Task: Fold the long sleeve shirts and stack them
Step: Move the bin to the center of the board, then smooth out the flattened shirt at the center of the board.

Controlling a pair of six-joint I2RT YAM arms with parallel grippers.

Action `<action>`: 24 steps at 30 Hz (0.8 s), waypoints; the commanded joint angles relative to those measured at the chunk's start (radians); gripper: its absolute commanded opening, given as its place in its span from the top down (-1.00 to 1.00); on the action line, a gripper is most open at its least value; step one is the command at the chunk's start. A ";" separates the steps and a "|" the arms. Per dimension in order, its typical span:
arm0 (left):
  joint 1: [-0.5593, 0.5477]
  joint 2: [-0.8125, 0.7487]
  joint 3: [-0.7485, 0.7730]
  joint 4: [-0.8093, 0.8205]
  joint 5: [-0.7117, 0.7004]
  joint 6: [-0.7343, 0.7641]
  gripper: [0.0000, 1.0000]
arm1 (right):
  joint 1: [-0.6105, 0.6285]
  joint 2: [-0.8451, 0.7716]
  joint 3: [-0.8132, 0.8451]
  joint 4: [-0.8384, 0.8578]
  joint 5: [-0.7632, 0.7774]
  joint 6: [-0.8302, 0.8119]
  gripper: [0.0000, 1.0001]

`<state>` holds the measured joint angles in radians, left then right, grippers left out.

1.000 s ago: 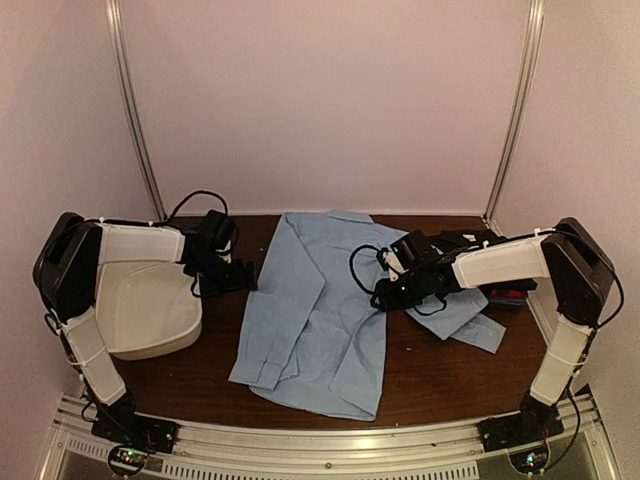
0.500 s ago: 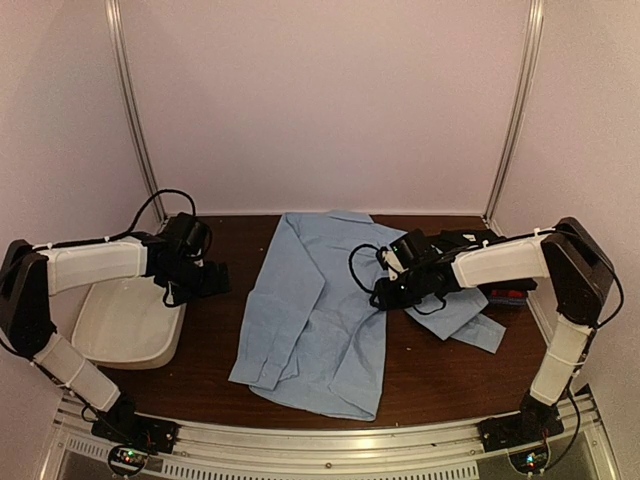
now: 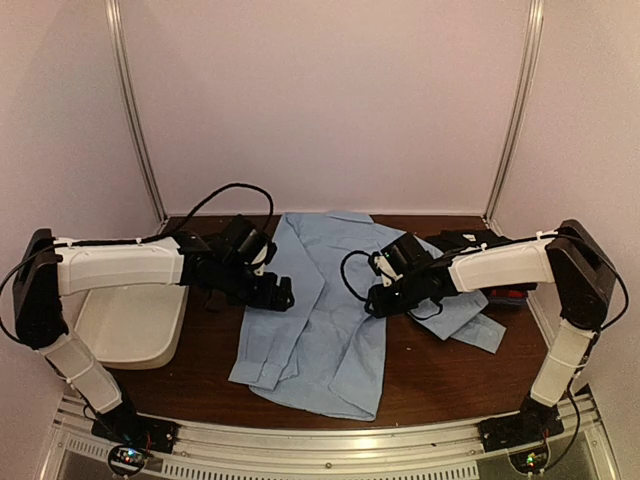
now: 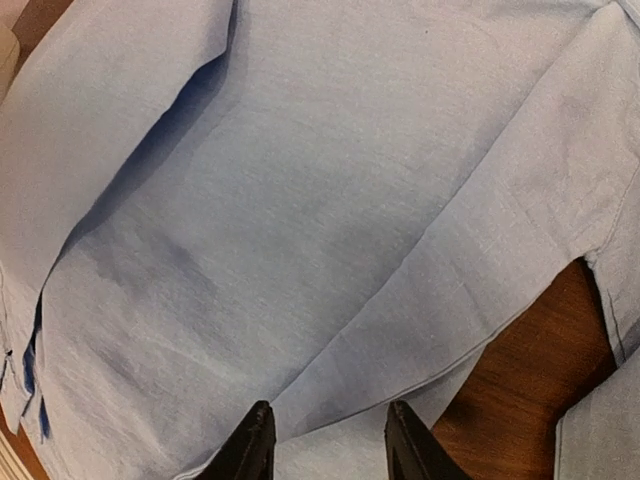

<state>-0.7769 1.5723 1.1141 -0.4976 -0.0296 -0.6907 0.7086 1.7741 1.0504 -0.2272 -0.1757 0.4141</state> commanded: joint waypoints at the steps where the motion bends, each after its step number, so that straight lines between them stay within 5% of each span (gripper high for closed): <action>1: -0.116 0.097 0.067 -0.062 -0.066 -0.018 -0.88 | 0.031 -0.057 0.028 -0.032 0.051 -0.004 0.20; 13: -0.222 0.283 0.164 -0.193 -0.205 -0.126 -0.76 | 0.138 -0.094 0.031 -0.073 0.098 0.025 0.14; 24: -0.220 0.254 0.162 -0.218 -0.273 -0.157 0.57 | 0.212 -0.115 -0.035 -0.075 0.114 0.110 -0.15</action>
<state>-0.9985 1.8576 1.2552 -0.7029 -0.2573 -0.8341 0.9081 1.6810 1.0504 -0.2977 -0.0933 0.4824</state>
